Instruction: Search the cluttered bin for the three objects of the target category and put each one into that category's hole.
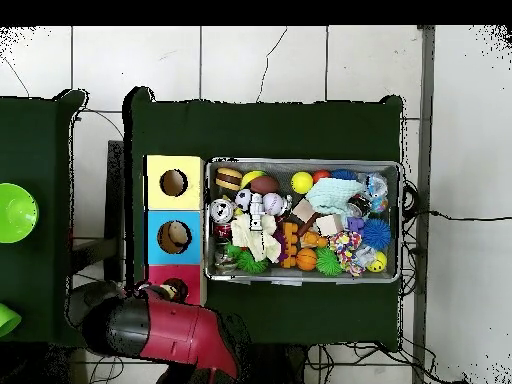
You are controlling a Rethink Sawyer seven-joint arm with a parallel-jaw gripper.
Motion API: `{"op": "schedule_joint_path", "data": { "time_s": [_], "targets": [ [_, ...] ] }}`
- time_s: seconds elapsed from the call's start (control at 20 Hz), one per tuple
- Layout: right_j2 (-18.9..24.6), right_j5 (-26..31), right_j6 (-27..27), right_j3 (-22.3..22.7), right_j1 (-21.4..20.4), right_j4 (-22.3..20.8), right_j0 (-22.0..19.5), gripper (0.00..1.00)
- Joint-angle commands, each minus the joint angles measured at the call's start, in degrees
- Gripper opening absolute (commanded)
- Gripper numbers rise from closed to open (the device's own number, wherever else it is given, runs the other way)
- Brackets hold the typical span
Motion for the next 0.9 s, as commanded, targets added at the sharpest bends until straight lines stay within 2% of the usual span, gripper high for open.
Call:
{"op": "schedule_joint_path", "data": {
  "time_s": [0.05, 0.25, 0.45, 0.75, 0.9],
  "targets": [
    [0.1, 4.4, 6.3, -7.0, 0.6, -3.5, -2.2, 0.00],
    [0.0, -0.3, 4.4, -5.2, 2.9, -5.9, -2.9, 0.00],
    [5.0, -5.2, 3.8, 1.0, 5.2, -4.5, -5.8, 0.00],
    [7.1, -12.4, 5.5, 3.9, 11.0, -5.4, -5.6, 0.00],
    [14.6, -21.2, 6.9, 7.9, 14.1, -2.0, -11.1, 0.00]
  ]
}}
